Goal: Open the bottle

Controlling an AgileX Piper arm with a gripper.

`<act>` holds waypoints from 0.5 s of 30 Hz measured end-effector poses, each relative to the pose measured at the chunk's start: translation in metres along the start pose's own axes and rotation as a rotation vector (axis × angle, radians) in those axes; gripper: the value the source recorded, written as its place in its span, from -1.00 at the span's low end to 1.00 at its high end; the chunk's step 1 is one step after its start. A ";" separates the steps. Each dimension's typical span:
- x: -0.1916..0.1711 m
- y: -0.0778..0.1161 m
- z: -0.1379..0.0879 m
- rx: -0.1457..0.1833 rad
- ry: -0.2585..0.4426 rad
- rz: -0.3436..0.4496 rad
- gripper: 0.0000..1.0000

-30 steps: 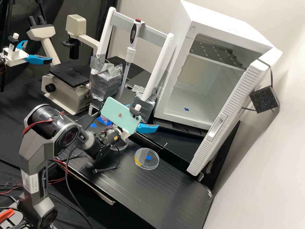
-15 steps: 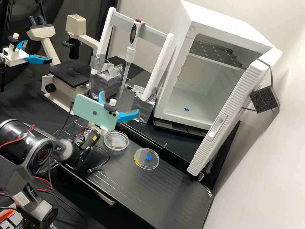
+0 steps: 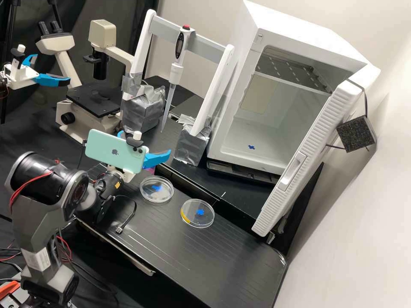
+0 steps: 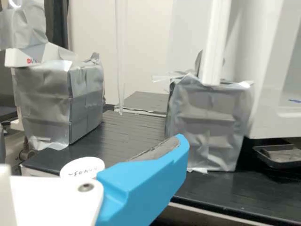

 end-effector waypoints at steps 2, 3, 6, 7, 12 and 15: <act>0.003 -0.002 0.001 0.000 -0.005 -0.005 1.00; 0.004 -0.003 0.002 0.000 -0.008 -0.009 1.00; 0.005 -0.005 0.004 -0.003 -0.017 -0.018 1.00; 0.006 -0.006 0.005 -0.008 -0.021 -0.023 1.00; 0.011 -0.007 0.006 -0.009 -0.025 -0.025 -1.00; 0.013 -0.009 0.007 -0.023 -0.030 -0.031 -1.00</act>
